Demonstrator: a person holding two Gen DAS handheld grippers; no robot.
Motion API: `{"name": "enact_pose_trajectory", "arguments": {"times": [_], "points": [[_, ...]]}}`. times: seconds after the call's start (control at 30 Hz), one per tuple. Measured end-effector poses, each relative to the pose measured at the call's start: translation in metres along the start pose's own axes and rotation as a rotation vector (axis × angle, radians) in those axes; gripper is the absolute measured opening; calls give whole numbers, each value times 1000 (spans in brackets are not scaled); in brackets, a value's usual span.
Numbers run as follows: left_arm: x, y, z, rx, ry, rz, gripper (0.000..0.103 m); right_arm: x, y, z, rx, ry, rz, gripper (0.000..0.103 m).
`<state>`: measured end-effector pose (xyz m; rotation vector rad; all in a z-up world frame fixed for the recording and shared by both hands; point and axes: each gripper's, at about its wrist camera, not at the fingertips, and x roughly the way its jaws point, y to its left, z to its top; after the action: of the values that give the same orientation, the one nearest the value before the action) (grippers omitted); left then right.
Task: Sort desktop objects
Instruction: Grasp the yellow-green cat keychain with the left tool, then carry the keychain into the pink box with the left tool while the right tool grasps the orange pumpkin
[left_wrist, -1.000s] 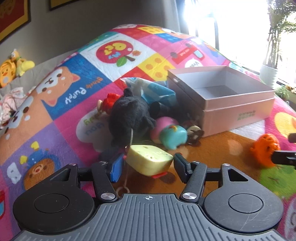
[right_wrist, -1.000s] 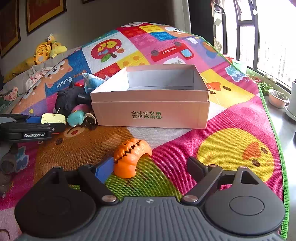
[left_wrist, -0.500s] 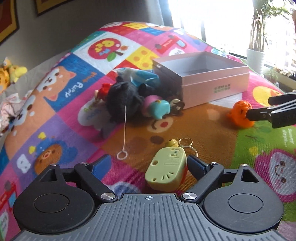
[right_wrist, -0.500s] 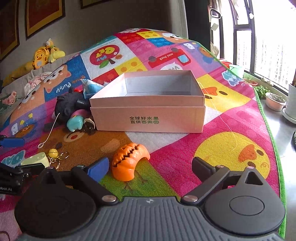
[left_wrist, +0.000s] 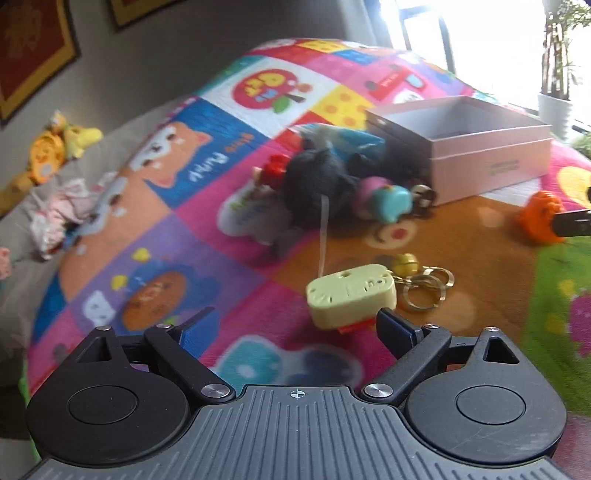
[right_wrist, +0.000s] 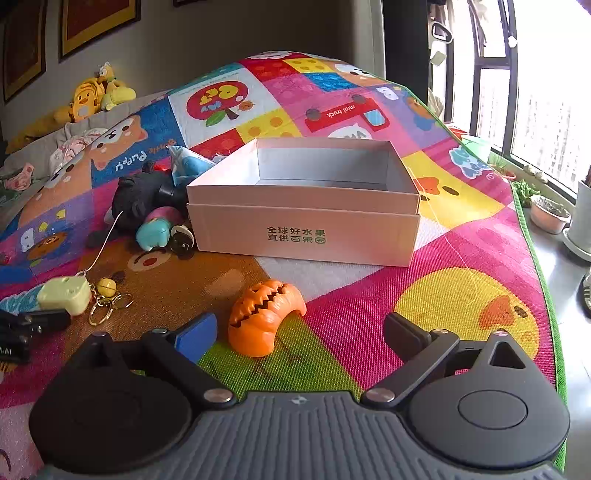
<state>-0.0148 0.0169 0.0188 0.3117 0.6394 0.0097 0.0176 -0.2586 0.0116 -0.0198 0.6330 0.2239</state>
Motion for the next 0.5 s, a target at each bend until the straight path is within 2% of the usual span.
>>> {"name": "enact_pose_trajectory", "arguments": {"times": [0.03,0.13,0.17,0.3,0.47,0.5], "points": [[-1,7,1,-29,5,-24,96,0,0,0,-2,0,1,97],[1,22,6,-179,47,-231,96,0,2,0,-14,-2,1,97],[4,20,8,-195,54,-258,96,-1,3,0,-17,-4,1,97],[17,3,12,-141,16,-220,93,-4,5,-2,-36,-19,-4,97],[28,-4,13,-114,39,-256,72,-3,8,0,-62,-10,19,97],[25,-4,12,-108,40,-285,72,-2,9,0,-67,-3,22,97]]}}
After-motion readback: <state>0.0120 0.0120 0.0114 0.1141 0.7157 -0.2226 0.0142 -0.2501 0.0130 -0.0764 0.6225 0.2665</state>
